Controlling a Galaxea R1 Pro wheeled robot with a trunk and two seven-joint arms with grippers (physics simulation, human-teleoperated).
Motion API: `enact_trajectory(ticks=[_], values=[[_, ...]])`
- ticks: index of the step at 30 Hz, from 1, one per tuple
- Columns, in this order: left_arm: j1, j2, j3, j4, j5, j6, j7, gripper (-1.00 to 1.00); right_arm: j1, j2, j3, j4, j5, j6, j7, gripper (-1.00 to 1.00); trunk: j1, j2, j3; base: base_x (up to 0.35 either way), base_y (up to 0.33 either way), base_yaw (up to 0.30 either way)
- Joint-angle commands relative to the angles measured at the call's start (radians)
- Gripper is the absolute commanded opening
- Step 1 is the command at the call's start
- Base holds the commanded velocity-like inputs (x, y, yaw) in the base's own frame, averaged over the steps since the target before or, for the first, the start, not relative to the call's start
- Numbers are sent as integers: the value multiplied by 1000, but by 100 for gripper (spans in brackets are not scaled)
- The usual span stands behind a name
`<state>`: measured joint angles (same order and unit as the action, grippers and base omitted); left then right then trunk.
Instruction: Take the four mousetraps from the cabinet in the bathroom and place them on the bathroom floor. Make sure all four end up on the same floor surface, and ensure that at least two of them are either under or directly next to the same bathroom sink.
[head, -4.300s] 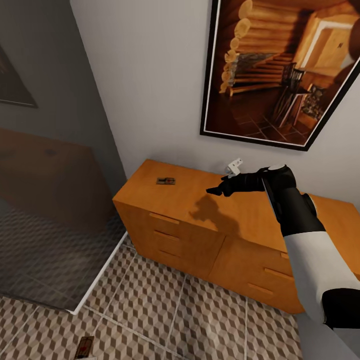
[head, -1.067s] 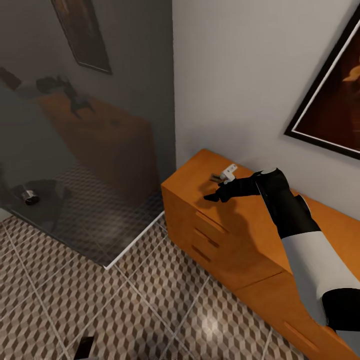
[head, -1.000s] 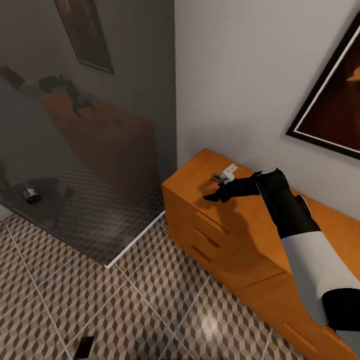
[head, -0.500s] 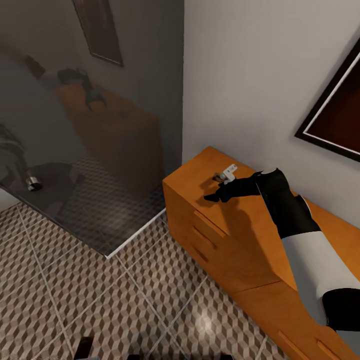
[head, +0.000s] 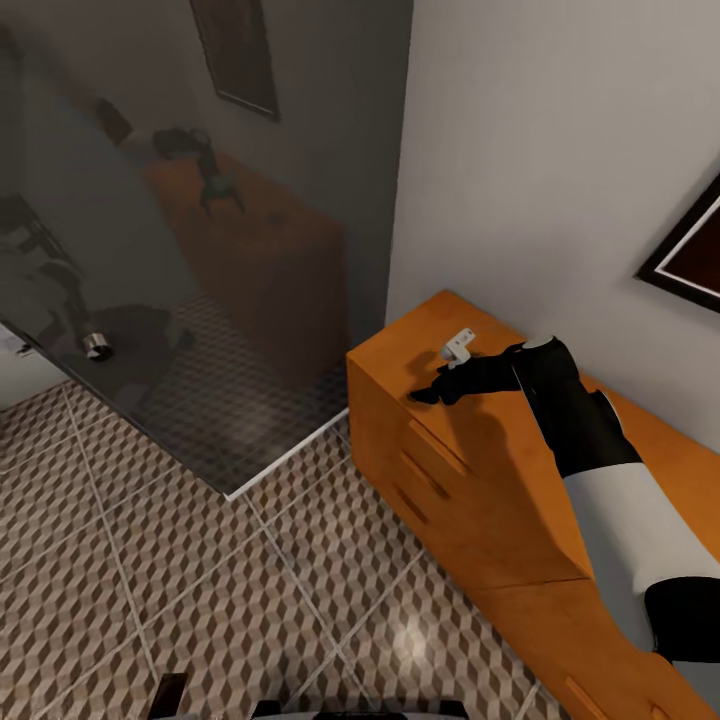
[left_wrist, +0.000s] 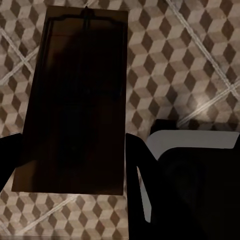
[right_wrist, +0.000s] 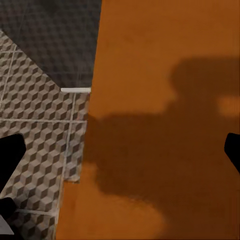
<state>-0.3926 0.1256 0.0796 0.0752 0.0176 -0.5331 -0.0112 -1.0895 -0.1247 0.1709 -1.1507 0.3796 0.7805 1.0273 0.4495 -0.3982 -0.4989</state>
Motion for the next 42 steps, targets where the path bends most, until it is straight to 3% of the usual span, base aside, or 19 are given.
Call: enact_trajectory(ticks=[1, 4, 9, 11, 14, 18, 29, 34, 42], values=[[-2, 0, 8, 5, -5, -7, 4, -100, 0, -1, 1, -1, 9, 2, 7, 100, 0, -2, -3, 0, -1, 168], [-2, 0, 8, 5, -5, -7, 4, -100, 0, -8, 0, 2, 21, 1, 6, 100, 0, -2, -7, 0, 0, 161], [-2, -1, 8, 5, -5, -7, 4, -100, 0, -43, 1, 4, 56, -4, 5, 100, 0, -2, -8, 0, 0, 48], [-2, 0, 8, 5, -5, -7, 4, -100, 0, -47, 0, 4, 77, -5, 5, 100, 0, -2, -8, 0, 0, 8], [-2, 0, 8, 5, -5, -7, 4, -100, 0, -53, -1, 4, 143, -6, 6, 100, 0, -2, -8, 0, 0, 2], [-2, 0, 8, 5, -5, -7, 4, -100, 0, -74, -3, 4, 177, -6, 6, 100, 0, -2, -8, 0, 0, 0], [-2, 0, 8, 5, -5, -7, 4, -100, 0, -123, -9, 3, 189, -6, 9, 100, 0, -2, -8, 0, 0, 0], [-2, 0, 8, 5, -5, -7, 4, -100, 0, -163, -27, 3, 187, -6, 11, 100, 0, -2, -8, 0, 0, 0], [-2, -1, 8, 5, -5, -7, 4, -100, 0, -174, -42, 3, 186, -7, 10, 100, 0, -2, -8, 0, 0, 0]])
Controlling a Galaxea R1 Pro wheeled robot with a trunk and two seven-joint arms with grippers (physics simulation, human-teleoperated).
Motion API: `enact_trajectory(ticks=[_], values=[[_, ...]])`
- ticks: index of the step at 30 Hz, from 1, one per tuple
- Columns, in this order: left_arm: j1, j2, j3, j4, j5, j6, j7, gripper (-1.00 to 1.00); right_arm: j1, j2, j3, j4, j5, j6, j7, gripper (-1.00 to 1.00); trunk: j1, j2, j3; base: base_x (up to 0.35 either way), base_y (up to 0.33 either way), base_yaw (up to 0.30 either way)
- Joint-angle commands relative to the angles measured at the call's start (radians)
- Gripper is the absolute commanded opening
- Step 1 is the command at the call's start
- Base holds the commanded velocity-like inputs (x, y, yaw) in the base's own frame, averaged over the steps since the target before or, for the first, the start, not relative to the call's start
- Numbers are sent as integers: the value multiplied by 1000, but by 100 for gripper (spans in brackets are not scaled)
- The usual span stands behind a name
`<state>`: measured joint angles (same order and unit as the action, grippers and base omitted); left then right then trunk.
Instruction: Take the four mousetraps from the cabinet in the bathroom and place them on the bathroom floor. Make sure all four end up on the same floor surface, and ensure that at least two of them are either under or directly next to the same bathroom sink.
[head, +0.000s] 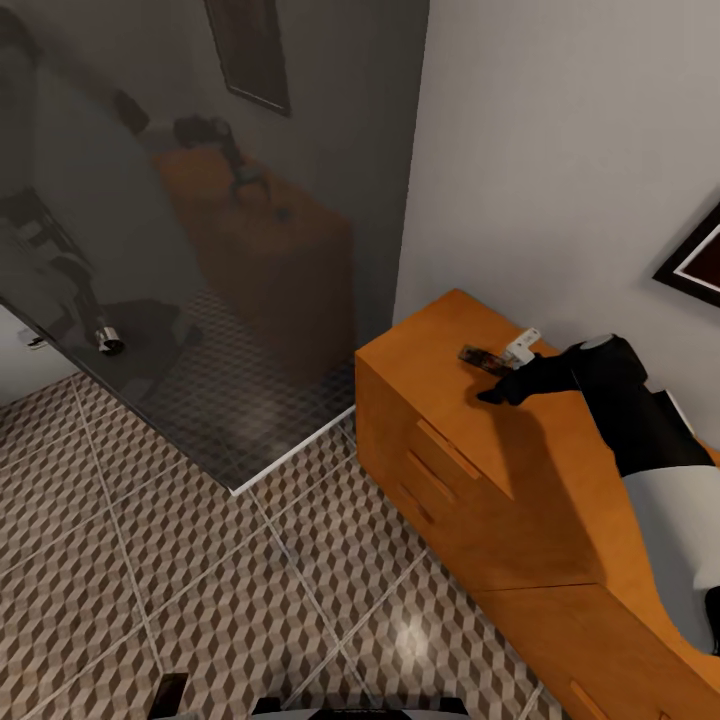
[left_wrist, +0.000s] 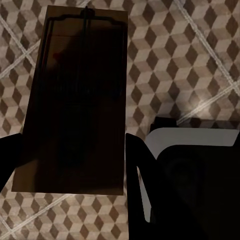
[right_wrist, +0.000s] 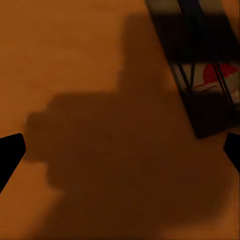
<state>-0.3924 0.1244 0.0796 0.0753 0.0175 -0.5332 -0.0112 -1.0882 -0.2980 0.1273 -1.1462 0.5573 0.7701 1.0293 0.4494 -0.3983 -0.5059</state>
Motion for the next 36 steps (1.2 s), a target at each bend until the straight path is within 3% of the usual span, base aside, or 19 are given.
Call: enact_trajectory(ticks=[1, 6, 9, 36], values=[[-2, 0, 8, 4, -5, -7, 4, -100, -1, -1, -3, -1, 9, 3, 7, 100, 1, -2, -1, 0, 0, 0], [-2, 0, 8, 4, -5, -6, 4, -100, -1, 4, -90, -1, 5, 4, 7, 100, 1, -2, -1, 0, 0, 0], [-2, 0, 8, 4, -5, -6, 4, -100, -1, 6, -108, -1, 5, 4, 7, 100, 1, -2, -1, 0, 0, 0], [-2, 0, 8, 4, -5, -5, 4, -100, -7, -2, -118, -23, 16, 4, 12, 100, 1, -2, -1, 0, 0, 0]])
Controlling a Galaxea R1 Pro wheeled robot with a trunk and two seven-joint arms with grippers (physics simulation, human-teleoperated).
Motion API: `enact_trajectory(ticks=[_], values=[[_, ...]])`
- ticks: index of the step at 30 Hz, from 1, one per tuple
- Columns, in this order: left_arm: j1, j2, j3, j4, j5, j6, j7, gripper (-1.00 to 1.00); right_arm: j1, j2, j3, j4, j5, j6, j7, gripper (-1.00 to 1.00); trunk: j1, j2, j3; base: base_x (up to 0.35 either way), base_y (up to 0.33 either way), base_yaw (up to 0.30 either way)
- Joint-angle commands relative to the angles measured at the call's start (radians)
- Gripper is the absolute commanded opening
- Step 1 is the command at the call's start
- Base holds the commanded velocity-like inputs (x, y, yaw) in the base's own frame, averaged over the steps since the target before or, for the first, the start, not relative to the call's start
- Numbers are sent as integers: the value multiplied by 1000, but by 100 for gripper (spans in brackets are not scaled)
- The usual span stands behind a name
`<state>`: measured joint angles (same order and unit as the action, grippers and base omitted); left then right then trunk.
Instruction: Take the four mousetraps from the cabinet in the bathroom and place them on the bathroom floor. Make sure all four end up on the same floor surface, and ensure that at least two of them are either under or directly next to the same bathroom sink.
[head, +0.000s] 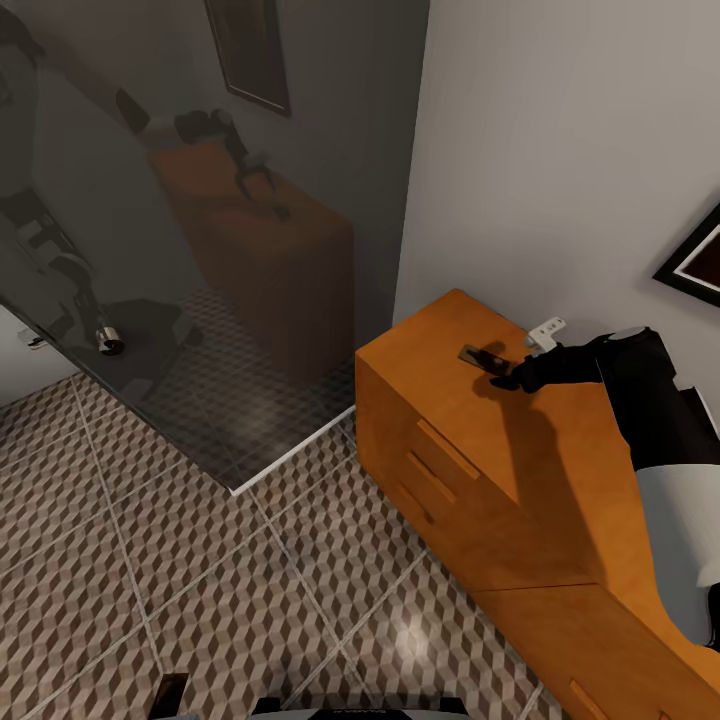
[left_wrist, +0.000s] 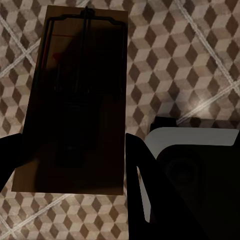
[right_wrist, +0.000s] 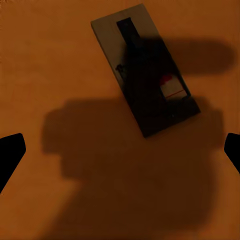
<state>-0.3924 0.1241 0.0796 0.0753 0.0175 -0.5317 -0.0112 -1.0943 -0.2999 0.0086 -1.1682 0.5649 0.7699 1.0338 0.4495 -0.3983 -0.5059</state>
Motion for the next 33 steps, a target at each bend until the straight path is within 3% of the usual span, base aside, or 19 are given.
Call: enact_trajectory(ticks=[1, 7, 16, 33], values=[[-2, 0, 8, 4, -5, -7, 4, -100, -1, 0, 1, -1, 8, 4, 8, 100, 1, -2, -1, 0, 0, 0], [-2, 0, 8, 4, -5, -7, 4, -100, -1, 2, 2, 0, 1, 3, 14, 100, 1, -2, -1, 0, 0, 0], [-2, 0, 8, 4, -5, -7, 4, -100, -1, 10, 4, 1, -9, 3, 90, 100, 1, -2, -1, 1, 0, 0], [-2, 0, 8, 4, -5, -7, 4, -100, -1, 11, 7, 2, -10, 3, 99, 100, 1, -2, -1, 132, -42, 0]])
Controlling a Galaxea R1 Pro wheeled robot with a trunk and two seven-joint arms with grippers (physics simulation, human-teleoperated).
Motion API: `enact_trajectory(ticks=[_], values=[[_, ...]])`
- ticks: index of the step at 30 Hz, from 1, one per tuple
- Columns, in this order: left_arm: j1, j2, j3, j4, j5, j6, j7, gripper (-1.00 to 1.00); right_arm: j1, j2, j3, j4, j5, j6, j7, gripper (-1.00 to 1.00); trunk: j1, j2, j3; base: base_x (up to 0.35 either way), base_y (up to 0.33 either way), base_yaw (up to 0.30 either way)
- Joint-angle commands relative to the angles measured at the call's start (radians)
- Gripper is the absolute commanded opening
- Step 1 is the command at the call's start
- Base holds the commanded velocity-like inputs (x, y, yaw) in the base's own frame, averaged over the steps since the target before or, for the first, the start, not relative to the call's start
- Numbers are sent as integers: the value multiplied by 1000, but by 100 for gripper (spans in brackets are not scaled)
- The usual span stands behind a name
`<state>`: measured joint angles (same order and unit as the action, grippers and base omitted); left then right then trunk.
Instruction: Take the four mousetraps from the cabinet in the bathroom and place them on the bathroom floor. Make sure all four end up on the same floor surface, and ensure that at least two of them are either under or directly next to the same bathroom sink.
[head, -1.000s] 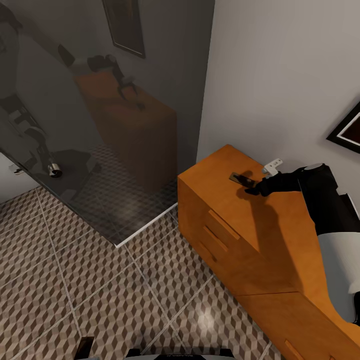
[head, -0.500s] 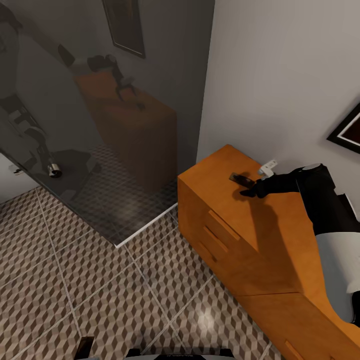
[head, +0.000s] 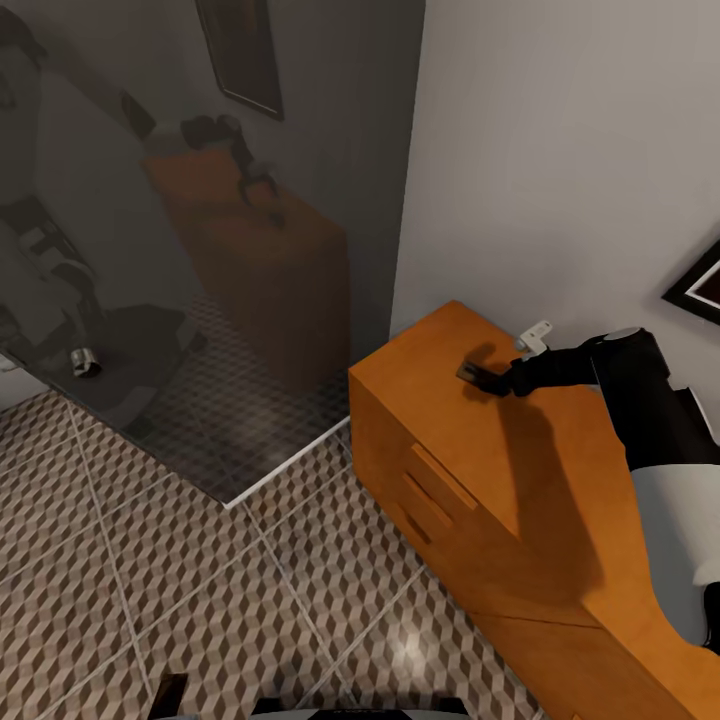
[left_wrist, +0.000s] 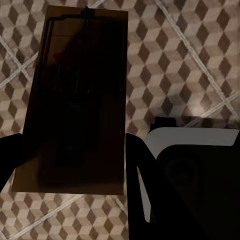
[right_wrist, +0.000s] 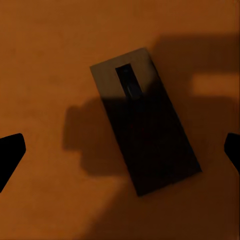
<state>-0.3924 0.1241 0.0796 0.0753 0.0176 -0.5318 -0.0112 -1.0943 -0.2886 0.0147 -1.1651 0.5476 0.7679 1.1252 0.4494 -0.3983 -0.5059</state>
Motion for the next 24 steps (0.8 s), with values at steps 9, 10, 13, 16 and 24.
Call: enact_trajectory(ticks=[9, 10, 13, 16, 24], values=[[-2, 0, 8, 4, -5, -7, 4, -100, -1, 0, 2, 8, 8, 5, 7, 100, 1, -2, -1, 9, -3, 0], [-2, 0, 8, 4, -5, -7, 4, -100, -1, 0, 2, 8, 8, 5, 7, 100, 1, -2, -1, 0, 0, 0], [-2, 0, 8, 4, -5, -7, 4, -100, -1, -1, 2, 8, 8, 4, 7, 100, 1, -2, -1, 21, -5, 0], [-2, 0, 8, 4, -5, -7, 4, -100, -1, -3, 2, 8, 8, -1, 7, 100, 1, -2, -1, 53, -31, 0], [-2, 0, 8, 4, -5, -7, 4, -100, -1, -4, 2, 9, 11, -16, 7, 100, 1, -2, -1, 5, -3, 0]])
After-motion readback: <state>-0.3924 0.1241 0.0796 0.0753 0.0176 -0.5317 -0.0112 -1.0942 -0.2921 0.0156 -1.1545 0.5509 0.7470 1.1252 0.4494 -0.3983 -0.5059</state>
